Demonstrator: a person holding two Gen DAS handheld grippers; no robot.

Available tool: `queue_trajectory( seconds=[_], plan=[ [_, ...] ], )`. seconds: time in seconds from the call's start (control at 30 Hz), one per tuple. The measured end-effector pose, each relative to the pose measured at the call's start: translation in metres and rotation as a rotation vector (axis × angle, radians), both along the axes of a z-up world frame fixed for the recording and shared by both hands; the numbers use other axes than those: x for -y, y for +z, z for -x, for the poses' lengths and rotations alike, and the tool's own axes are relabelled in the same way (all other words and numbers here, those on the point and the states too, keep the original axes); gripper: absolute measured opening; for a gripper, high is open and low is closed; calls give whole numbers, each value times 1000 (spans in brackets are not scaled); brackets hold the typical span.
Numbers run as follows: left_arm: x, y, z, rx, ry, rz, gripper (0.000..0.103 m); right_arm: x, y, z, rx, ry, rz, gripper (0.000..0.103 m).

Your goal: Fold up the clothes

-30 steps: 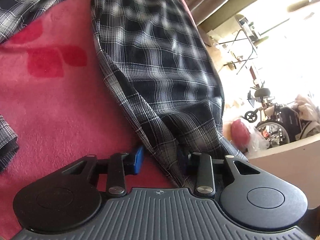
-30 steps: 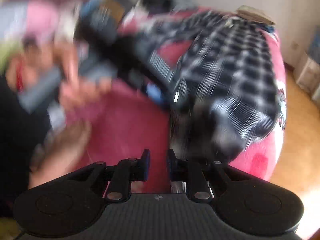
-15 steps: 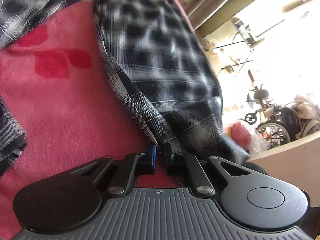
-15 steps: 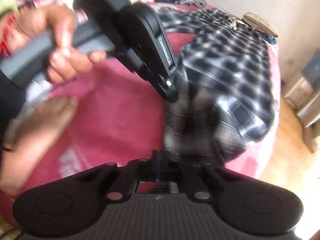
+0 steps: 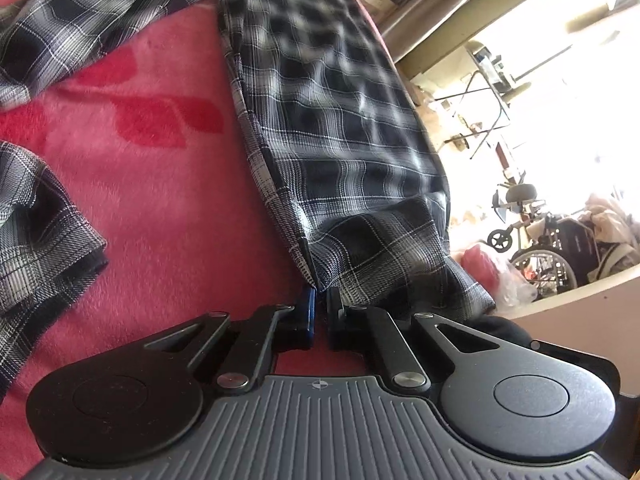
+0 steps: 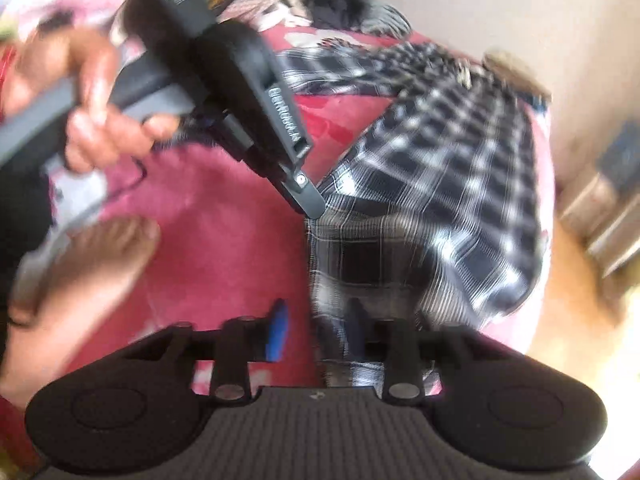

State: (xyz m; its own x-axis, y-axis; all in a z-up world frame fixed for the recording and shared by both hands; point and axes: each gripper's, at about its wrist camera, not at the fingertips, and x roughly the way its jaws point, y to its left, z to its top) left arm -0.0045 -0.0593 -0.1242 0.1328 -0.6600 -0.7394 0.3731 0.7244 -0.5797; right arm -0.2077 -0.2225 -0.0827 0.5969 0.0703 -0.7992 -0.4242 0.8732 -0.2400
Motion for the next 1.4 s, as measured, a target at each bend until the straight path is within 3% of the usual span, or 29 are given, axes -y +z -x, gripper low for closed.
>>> queue_trajectory(
  seconds=[0.13, 0.17, 0.23, 0.27, 0.47, 0.6, 0.73, 0.83, 0.9, 0.93, 1.1, 1.13, 1.27, 1.4],
  plan=[
    [-3, 3, -1, 0, 14, 12, 2, -9, -17, 3, -15, 39, 81, 34],
    [-4, 5, -1, -2, 20, 15, 2, -7, -21, 4, -23, 33, 84, 30],
    [-8, 9, -1, -5, 33, 14, 1, -5, -23, 9, -33, 26, 81, 6],
    [-10, 11, -1, -4, 37, 10, 1, -4, -20, 10, -32, 20, 65, 3],
    [-28, 21, -5, 4, 60, -76, 0, 1, 10, 5, -144, 13, -223, 3],
    [-44, 17, -14, -18, 101, -116, 0, -3, 10, -6, -240, 37, -342, 3],
    [-47, 11, -14, -60, 82, -63, 0, -2, -7, -18, -345, -20, -409, 3],
    [-38, 11, -9, -51, 26, -46, 1, -1, -21, -25, -426, -71, -442, 15],
    [-27, 11, -6, -41, -26, -56, 9, -1, -27, -20, -464, -98, -480, 46],
    [-22, 12, -3, -32, -53, -66, 14, 0, -28, -15, -476, -100, -510, 49],
    [2, 14, 16, 22, -174, -120, 25, 33, -11, 12, -453, -153, -681, 50],
    [7, 13, 19, 15, -191, -125, 30, 47, -6, 15, -420, -200, -708, 50],
    [25, 7, 32, -4, -247, -164, 31, 113, 7, 19, -291, -462, -743, 50],
    [30, 12, 49, 21, -277, -204, 31, 155, -3, 8, -317, -647, -743, 50]
  ],
)
